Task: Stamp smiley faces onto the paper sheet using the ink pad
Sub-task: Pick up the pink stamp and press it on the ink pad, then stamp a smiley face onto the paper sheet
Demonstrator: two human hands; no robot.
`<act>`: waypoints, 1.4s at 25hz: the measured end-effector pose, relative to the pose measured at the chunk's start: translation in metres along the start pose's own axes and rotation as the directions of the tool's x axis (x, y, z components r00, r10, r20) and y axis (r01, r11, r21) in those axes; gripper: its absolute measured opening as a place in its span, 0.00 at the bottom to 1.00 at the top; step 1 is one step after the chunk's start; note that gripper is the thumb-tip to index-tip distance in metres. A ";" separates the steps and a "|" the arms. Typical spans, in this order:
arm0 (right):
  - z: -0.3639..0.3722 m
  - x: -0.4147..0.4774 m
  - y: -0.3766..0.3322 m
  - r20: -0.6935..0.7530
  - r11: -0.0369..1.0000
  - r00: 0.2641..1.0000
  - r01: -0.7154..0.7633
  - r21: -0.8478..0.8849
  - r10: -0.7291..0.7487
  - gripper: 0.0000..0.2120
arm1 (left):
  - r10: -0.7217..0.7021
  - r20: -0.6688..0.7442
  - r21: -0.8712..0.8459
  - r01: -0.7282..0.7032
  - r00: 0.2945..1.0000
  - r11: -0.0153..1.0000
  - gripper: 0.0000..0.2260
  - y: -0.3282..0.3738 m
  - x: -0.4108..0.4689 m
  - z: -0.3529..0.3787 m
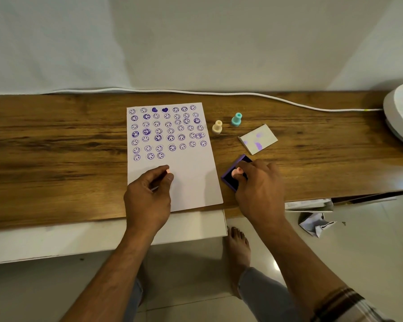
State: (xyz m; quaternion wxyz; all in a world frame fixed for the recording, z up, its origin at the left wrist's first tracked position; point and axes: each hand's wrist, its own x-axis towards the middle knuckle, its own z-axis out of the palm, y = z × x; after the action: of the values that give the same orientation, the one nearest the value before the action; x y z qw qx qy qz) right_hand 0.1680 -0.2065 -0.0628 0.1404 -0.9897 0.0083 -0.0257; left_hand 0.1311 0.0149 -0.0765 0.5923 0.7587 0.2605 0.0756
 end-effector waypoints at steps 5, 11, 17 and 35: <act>0.000 0.007 0.012 0.015 0.997 0.998 0.063 0.042 -0.064 0.16 | 0.026 0.007 0.049 -0.026 1.000 0.998 0.12 0.001 -0.001 0.001; 0.002 0.006 0.019 -0.040 0.994 0.993 0.107 0.023 -0.106 0.15 | 0.016 0.016 0.044 -0.016 1.000 0.999 0.11 -0.002 0.001 0.001; 0.000 0.005 0.008 -0.006 0.999 0.999 0.052 0.010 -0.052 0.15 | -0.277 0.043 -0.303 0.277 0.960 0.912 0.07 -0.002 0.005 0.001; 0.047 0.068 -0.103 -0.073 0.863 0.867 0.499 0.083 -0.494 0.14 | -0.363 0.039 -0.474 0.337 0.931 0.813 0.08 0.003 0.008 -0.001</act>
State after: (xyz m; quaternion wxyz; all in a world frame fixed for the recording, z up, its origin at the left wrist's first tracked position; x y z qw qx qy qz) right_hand 0.2391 -0.0960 -0.0754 0.1776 -0.9494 -0.2443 -0.0859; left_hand 0.1382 0.0186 -0.0750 0.7559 0.5276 0.3847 0.0468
